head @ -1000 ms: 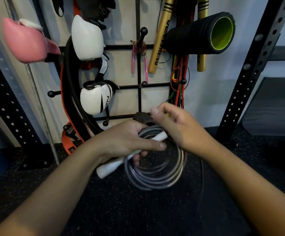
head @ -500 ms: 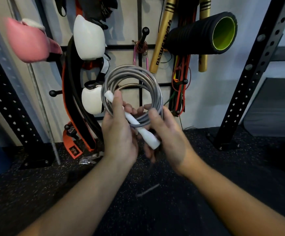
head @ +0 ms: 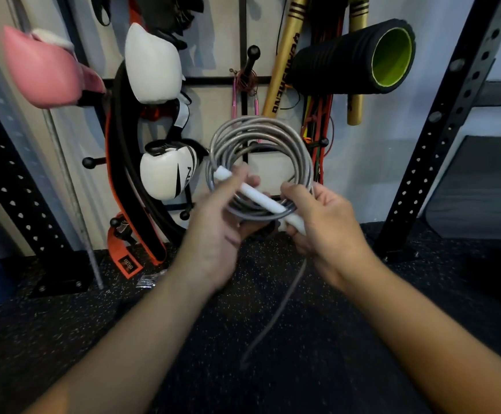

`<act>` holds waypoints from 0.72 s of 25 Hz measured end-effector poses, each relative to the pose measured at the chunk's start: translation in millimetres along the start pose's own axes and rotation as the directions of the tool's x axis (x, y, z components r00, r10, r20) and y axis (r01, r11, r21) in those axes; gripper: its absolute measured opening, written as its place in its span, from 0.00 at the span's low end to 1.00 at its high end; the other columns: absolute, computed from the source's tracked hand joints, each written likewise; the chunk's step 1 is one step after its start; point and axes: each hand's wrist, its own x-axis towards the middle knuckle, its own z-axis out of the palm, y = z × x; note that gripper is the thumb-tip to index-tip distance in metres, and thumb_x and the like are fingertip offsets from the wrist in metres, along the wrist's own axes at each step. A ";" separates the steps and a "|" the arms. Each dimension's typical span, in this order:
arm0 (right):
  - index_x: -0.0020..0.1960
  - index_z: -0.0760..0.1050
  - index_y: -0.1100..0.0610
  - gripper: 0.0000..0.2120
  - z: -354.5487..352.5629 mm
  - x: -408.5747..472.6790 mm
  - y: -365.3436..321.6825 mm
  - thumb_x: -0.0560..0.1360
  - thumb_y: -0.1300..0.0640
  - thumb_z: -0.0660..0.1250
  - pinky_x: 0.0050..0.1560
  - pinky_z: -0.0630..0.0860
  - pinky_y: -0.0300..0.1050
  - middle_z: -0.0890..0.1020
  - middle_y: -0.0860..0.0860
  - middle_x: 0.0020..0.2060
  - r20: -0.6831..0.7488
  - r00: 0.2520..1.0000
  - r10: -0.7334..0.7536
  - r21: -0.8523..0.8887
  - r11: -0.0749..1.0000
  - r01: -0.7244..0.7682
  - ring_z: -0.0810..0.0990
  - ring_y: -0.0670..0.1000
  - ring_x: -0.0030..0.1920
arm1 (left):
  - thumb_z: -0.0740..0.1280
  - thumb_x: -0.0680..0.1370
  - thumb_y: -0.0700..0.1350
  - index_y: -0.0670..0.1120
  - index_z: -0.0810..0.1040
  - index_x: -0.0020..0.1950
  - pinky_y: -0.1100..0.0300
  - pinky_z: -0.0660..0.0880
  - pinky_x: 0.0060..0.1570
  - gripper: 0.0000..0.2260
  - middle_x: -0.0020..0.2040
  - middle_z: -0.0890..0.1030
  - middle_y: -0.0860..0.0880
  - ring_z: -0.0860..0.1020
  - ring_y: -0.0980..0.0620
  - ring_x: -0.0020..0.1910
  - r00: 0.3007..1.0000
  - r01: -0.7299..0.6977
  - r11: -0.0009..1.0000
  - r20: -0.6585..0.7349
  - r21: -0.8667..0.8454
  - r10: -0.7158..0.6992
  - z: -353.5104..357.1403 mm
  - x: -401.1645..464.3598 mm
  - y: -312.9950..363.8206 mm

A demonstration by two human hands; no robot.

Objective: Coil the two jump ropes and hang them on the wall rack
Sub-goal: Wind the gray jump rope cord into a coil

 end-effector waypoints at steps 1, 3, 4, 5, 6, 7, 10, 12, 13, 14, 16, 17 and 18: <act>0.42 0.78 0.54 0.09 -8.7 4.5 -6.5 0.80 0.53 0.70 0.20 0.63 0.38 0.78 0.53 0.29 0.053 0.998 -0.046 -0.094 0.994 0.051 0.69 0.48 0.22 | 0.75 0.70 0.51 0.46 0.84 0.57 0.46 0.81 0.55 0.18 0.48 0.86 0.47 0.85 0.46 0.48 0.999 -0.022 1.000 0.049 0.010 0.022 -9.1 8.3 15.1; 0.42 0.79 0.53 0.08 -23.8 10.2 -15.4 0.79 0.53 0.69 0.23 0.66 0.37 0.78 0.49 0.29 0.216 0.970 -0.113 -0.335 0.924 0.183 0.71 0.47 0.25 | 0.79 0.66 0.49 0.49 0.76 0.69 0.48 0.80 0.58 0.32 0.55 0.86 0.48 0.85 0.48 0.54 0.975 -0.145 0.936 0.207 0.321 0.080 -27.5 17.1 46.5; 0.41 0.78 0.52 0.08 -28.2 11.2 -16.0 0.79 0.53 0.70 0.25 0.68 0.36 0.78 0.47 0.28 0.297 0.947 -0.124 -0.470 0.844 0.258 0.71 0.45 0.26 | 0.81 0.67 0.50 0.53 0.75 0.70 0.48 0.78 0.62 0.33 0.58 0.85 0.50 0.84 0.51 0.57 0.950 -0.219 0.808 0.310 0.546 0.049 -31.5 16.7 58.9; 0.41 0.78 0.51 0.08 -29.1 10.9 -14.7 0.78 0.52 0.70 0.27 0.69 0.36 0.77 0.47 0.28 0.365 0.924 -0.117 -0.581 0.747 0.324 0.71 0.44 0.26 | 0.82 0.67 0.53 0.57 0.73 0.70 0.50 0.76 0.65 0.34 0.61 0.84 0.54 0.83 0.55 0.60 0.921 -0.286 0.624 0.389 0.727 -0.030 -30.9 13.4 67.6; 0.42 0.78 0.50 0.06 -27.3 10.3 -11.8 0.77 0.51 0.71 0.29 0.71 0.39 0.78 0.49 0.30 0.415 0.905 -0.098 -0.660 0.652 0.373 0.71 0.44 0.28 | 0.82 0.66 0.57 0.61 0.71 0.71 0.53 0.74 0.67 0.36 0.63 0.82 0.58 0.81 0.61 0.61 0.897 -0.337 0.431 0.425 0.837 -0.122 -27.3 10.0 71.4; 0.44 0.79 0.50 0.05 -24.2 9.7 -8.7 0.75 0.50 0.73 0.30 0.72 0.42 0.80 0.51 0.32 0.445 0.892 -0.076 -0.708 0.580 0.403 0.72 0.45 0.29 | 0.82 0.64 0.59 0.65 0.67 0.71 0.56 0.73 0.67 0.40 0.64 0.79 0.61 0.79 0.63 0.62 0.877 -0.382 0.253 0.435 0.889 -0.204 -20.8 5.8 70.9; 0.44 0.80 0.49 0.06 -15.9 7.8 -3.8 0.72 0.50 0.76 0.31 0.73 0.43 0.83 0.50 0.34 0.471 0.881 -0.035 -0.746 0.517 0.420 0.76 0.45 0.30 | 0.83 0.61 0.60 0.69 0.56 0.75 0.59 0.75 0.57 0.50 0.61 0.80 0.63 0.79 0.60 0.56 0.847 -0.449 -0.045 0.409 0.892 -0.338 -0.6 -0.6 43.7; 0.45 0.81 0.47 0.07 -16.0 7.3 -3.0 0.71 0.49 0.78 0.32 0.77 0.44 0.83 0.47 0.35 0.454 0.891 -0.006 -0.765 0.510 0.393 0.79 0.46 0.32 | 0.84 0.60 0.58 0.67 0.55 0.77 0.64 0.75 0.53 0.53 0.57 0.80 0.64 0.79 0.59 0.55 0.853 -0.424 -0.046 0.381 0.905 -0.358 -1.6 2.2 21.8; 0.46 0.82 0.47 0.09 -16.5 7.0 -3.4 0.70 0.48 0.79 0.34 0.78 0.45 0.84 0.47 0.36 0.430 0.903 0.001 -0.771 0.520 0.367 0.81 0.47 0.33 | 0.84 0.61 0.56 0.65 0.59 0.76 0.70 0.73 0.50 0.50 0.54 0.79 0.66 0.79 0.62 0.52 0.859 -0.390 -0.005 0.362 0.921 -0.361 -5.2 4.1 16.9; 0.47 0.82 0.47 0.11 -17.4 7.4 -3.4 0.69 0.46 0.80 0.35 0.78 0.47 0.85 0.47 0.36 0.401 0.916 -0.001 -0.763 0.554 0.334 0.82 0.48 0.34 | 0.84 0.62 0.55 0.63 0.64 0.75 0.74 0.72 0.46 0.46 0.52 0.79 0.67 0.78 0.66 0.50 0.868 -0.359 0.032 0.346 0.933 -0.355 -8.5 6.0 16.4; 0.51 0.79 0.45 0.18 -19.1 9.5 -5.0 0.66 0.43 0.81 0.38 0.78 0.49 0.86 0.50 0.38 0.347 0.938 -0.013 -0.682 0.682 0.262 0.82 0.50 0.36 | 0.84 0.64 0.54 0.60 0.71 0.70 0.69 0.75 0.48 0.38 0.50 0.82 0.63 0.79 0.66 0.48 0.887 -0.299 0.120 0.322 0.947 -0.331 -11.8 10.3 20.4; 0.52 0.76 0.46 0.21 -19.2 10.4 -6.0 0.66 0.42 0.81 0.38 0.77 0.49 0.86 0.52 0.40 0.339 0.940 -0.025 -0.625 0.741 0.245 0.81 0.50 0.36 | 0.83 0.64 0.53 0.60 0.74 0.68 0.63 0.77 0.53 0.34 0.51 0.83 0.61 0.81 0.64 0.50 0.890 -0.276 0.179 0.321 0.944 -0.324 -13.3 12.4 21.3; 0.53 0.74 0.46 0.23 -19.3 11.2 -5.9 0.65 0.42 0.81 0.38 0.76 0.49 0.86 0.53 0.41 0.342 0.938 -0.048 -0.584 0.771 0.253 0.79 0.50 0.36 | 0.83 0.65 0.53 0.59 0.78 0.64 0.57 0.78 0.56 0.29 0.51 0.85 0.59 0.82 0.61 0.50 0.883 -0.266 0.232 0.333 0.936 -0.330 -13.8 13.1 22.6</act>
